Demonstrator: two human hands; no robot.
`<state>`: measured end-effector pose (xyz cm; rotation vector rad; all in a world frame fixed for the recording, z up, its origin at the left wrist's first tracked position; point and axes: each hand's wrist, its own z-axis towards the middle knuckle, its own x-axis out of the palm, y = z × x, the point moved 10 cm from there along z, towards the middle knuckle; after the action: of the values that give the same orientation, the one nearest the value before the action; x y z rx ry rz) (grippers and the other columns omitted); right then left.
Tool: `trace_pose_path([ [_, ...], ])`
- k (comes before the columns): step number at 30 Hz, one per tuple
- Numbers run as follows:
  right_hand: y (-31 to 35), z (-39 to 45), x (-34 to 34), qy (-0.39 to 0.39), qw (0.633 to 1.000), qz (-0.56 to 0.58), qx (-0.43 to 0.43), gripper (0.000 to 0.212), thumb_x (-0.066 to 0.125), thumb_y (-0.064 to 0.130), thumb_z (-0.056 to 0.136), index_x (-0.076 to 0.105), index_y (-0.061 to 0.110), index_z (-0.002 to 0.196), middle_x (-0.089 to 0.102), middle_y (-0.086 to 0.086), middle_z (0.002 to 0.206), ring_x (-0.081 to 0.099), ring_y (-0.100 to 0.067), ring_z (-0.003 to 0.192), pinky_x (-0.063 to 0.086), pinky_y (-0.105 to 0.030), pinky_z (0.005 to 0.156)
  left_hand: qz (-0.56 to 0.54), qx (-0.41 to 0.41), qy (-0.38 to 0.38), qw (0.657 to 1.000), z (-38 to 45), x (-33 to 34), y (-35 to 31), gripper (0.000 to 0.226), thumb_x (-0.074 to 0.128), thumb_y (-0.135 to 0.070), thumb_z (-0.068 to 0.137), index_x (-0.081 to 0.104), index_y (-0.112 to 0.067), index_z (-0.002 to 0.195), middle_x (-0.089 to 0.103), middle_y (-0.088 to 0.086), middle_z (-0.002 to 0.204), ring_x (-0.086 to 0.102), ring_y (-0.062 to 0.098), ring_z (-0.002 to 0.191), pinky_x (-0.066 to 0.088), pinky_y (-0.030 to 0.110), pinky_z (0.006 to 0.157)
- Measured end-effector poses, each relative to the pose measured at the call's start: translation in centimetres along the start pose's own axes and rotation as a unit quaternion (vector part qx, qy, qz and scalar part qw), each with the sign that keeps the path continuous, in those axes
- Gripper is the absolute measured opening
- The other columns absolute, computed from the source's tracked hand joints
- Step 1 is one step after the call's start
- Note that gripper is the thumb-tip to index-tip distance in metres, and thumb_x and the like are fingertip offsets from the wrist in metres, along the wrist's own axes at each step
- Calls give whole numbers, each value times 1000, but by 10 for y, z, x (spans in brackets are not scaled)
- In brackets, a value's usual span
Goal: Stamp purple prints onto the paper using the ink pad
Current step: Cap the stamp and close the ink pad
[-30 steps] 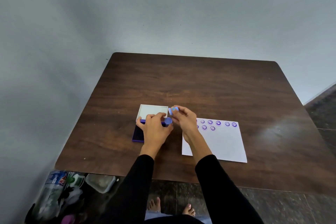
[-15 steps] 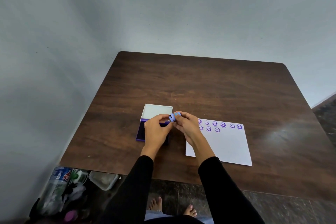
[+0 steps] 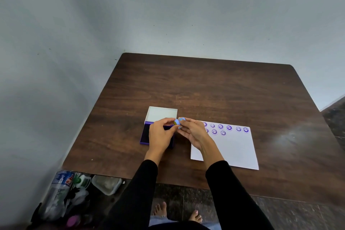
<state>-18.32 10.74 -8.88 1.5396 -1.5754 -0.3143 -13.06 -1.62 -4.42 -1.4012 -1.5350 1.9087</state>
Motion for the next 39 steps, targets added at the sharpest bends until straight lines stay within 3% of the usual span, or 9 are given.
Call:
trace_pose_path([
  [8, 14, -2, -3, -16, 992, -119, -46, 14, 66, 0, 82, 65, 2, 97, 69, -15, 91, 69, -22, 81, 60, -24, 66, 38, -1, 45, 998, 3, 4, 3, 40, 79, -21, 75, 69, -14, 113, 71, 4, 113, 63, 11, 100, 49, 27, 90],
  [12, 39, 0, -5, -44, 898, -420, -126, 18, 74, 0, 69, 71, 8, 84, 70, -15, 84, 62, -19, 77, 56, -35, 77, 72, -1, 44, 996, 14, -8, 7, 46, 81, -17, 72, 67, -11, 115, 69, 4, 116, 64, 14, 100, 47, 25, 92],
  [16, 36, 2, -2, -43, 839, -532, -108, 19, 71, -2, 68, 72, 9, 84, 72, -14, 85, 61, -16, 74, 50, -23, 65, 74, -2, -23, 997, 26, -34, 9, 31, 72, -17, 81, 69, -8, 110, 72, 8, 109, 66, 18, 96, 53, 34, 92],
  [20, 33, 5, 0, -20, 824, -562, -76, 31, 75, -1, 66, 70, 9, 95, 72, -13, 98, 66, -22, 86, 51, -27, 73, 78, -24, -48, 996, 38, -47, 16, 33, 65, -30, 86, 67, -8, 111, 71, 10, 110, 65, 23, 101, 49, 35, 92],
  [24, 41, 10, 2, 12, 840, -540, -48, 50, 81, 26, 65, 63, 17, 111, 64, -3, 106, 59, -20, 97, 46, -29, 80, 66, -69, -48, 994, 47, -54, 30, 44, 58, -39, 91, 61, -5, 118, 68, 13, 116, 63, 25, 105, 48, 37, 94],
  [30, 50, 22, 24, -79, 830, -542, -100, 32, 56, 30, 88, 52, 7, 110, 60, -20, 121, 53, -36, 115, 43, -37, 92, 53, -156, -11, 986, 61, -54, 49, 67, 52, -52, 90, 45, -1, 134, 54, 16, 134, 48, 30, 126, 38, 41, 105],
  [32, 41, 26, 35, -67, 813, -573, -80, 22, 51, 30, 91, 45, 11, 101, 58, -24, 120, 51, -39, 115, 42, -40, 91, 49, -163, -13, 985, 63, -55, 51, 68, 48, -54, 91, 48, 0, 131, 57, 17, 129, 49, 32, 123, 38, 40, 104],
  [35, 34, 28, 46, -64, 794, -600, -67, 46, 47, 30, 92, 36, 7, 130, 51, -24, 133, 45, -41, 123, 39, -44, 100, 31, -173, -18, 984, 66, -56, 53, 66, 42, -57, 92, 57, 0, 120, 64, 16, 117, 53, 33, 116, 41, 42, 101],
  [39, 35, 27, 46, -98, 822, -557, -67, 58, 49, 39, 90, 32, 9, 136, 50, -16, 138, 43, -37, 127, 33, -46, 107, 13, -183, -19, 983, 66, -57, 53, 64, 36, -60, 92, 62, -3, 106, 64, 13, 112, 54, 32, 111, 41, 42, 96],
])
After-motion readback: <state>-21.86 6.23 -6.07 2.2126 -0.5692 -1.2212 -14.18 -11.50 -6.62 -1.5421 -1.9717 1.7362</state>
